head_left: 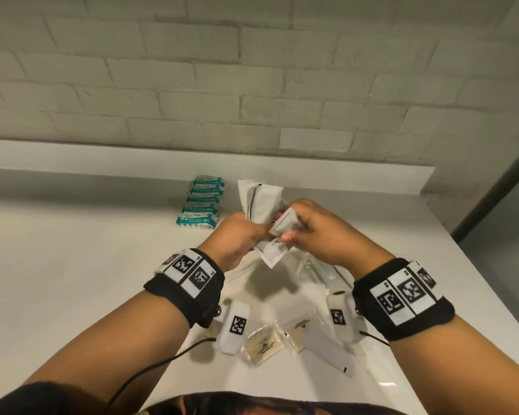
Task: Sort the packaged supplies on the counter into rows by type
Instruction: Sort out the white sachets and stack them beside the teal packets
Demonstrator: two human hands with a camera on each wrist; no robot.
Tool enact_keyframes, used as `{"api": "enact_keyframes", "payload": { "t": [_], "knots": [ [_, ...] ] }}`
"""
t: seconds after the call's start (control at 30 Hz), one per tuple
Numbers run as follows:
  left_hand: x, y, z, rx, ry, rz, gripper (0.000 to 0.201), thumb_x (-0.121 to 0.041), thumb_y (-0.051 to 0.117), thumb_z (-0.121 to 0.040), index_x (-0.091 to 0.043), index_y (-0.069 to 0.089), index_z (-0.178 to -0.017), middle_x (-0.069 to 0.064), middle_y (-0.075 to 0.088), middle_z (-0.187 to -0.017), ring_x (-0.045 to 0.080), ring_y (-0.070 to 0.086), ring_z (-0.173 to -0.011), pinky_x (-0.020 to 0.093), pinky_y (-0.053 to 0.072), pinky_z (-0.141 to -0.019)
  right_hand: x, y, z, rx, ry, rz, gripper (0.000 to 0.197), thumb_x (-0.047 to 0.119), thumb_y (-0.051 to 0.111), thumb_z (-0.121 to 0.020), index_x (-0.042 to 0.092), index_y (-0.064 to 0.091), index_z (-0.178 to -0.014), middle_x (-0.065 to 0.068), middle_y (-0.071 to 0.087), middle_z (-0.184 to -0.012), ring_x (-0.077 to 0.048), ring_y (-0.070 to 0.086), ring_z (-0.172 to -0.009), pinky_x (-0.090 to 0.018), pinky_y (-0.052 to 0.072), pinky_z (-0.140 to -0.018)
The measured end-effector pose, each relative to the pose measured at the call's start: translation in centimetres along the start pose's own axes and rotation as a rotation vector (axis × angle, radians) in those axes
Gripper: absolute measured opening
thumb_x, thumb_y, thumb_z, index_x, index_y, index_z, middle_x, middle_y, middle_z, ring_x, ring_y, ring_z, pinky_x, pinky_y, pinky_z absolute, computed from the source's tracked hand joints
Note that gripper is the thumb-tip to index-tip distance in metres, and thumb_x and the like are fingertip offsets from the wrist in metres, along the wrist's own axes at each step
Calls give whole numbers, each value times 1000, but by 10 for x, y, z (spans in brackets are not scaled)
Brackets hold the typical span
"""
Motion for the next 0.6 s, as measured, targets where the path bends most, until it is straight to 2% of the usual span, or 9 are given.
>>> {"api": "enact_keyframes", "payload": {
  "t": [0.03,0.1,0.17,0.23,0.27,0.37,0.47,0.53,0.6],
  "knots": [
    [-2,0,0,5,10,14,17,6,63,-84,-5,69,-96,7,74,-87,18,71,-77,28,58,-71,1,3,0,4,4,14,19,19,67,-86,28,60,-101,6,54,-110,-11,57,-97,-27,47,-82],
    [-5,-3,0,-9,5,104,12,-4,62,-88,-7,69,-98,4,74,-87,15,71,-77,28,58,-69,-2,2,1,-148,58,-170,18,18,66,-87,33,58,-89,8,63,-97,-13,63,-88,-30,52,-74],
    [-4,-9,1,-9,-19,165,13,-9,62,-89,-6,68,-101,5,75,-90,17,71,-81,29,60,-72,-12,1,4,-351,149,-479,18,13,65,-89,27,61,-100,4,69,-98,-17,68,-90,-37,56,-78],
    [0,-11,4,15,-49,126,13,-5,64,-88,-2,68,-100,8,73,-90,19,72,-81,30,59,-74,-20,4,6,-399,179,-648,22,9,66,-88,20,60,-106,-4,71,-103,-23,68,-97,-45,56,-86],
    [2,-12,6,14,-52,80,12,-2,65,-87,-1,68,-98,9,73,-87,18,72,-78,29,60,-72,-24,6,7,-376,195,-647,22,9,68,-86,20,60,-104,-5,71,-102,-25,69,-96,-46,56,-86],
    [1,-15,5,-55,-38,-20,8,0,66,-86,0,67,-93,10,69,-78,14,69,-67,24,56,-60,-31,4,11,-291,223,-487,19,10,75,-80,23,62,-87,0,71,-85,-17,67,-77,-35,56,-72],
    [-6,-22,1,-119,-22,-56,7,0,65,-86,1,65,-93,10,67,-75,12,68,-62,22,54,-56,-35,-8,16,-301,232,-391,23,3,77,-76,22,64,-76,5,69,-72,-6,64,-63,-24,54,-61],
    [-10,-25,0,-124,-21,-84,6,-1,64,-87,0,65,-93,9,67,-75,12,67,-61,22,55,-56,-36,-19,19,-328,243,-408,25,0,75,-77,23,64,-75,6,69,-69,-3,65,-60,-19,53,-55],
    [-12,-24,0,-101,-38,-133,6,-1,64,-87,1,65,-92,10,67,-77,13,67,-62,23,55,-57,-31,-25,19,-278,186,-529,22,0,70,-82,21,63,-82,6,68,-70,-2,65,-61,-19,53,-56]
  ]
}}
Point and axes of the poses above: each hand's wrist, its own z-axis away from the middle knuckle, its own y-axis out of the palm, x = y × z, the point moved 3 cm from there along -z, towards the middle knuckle
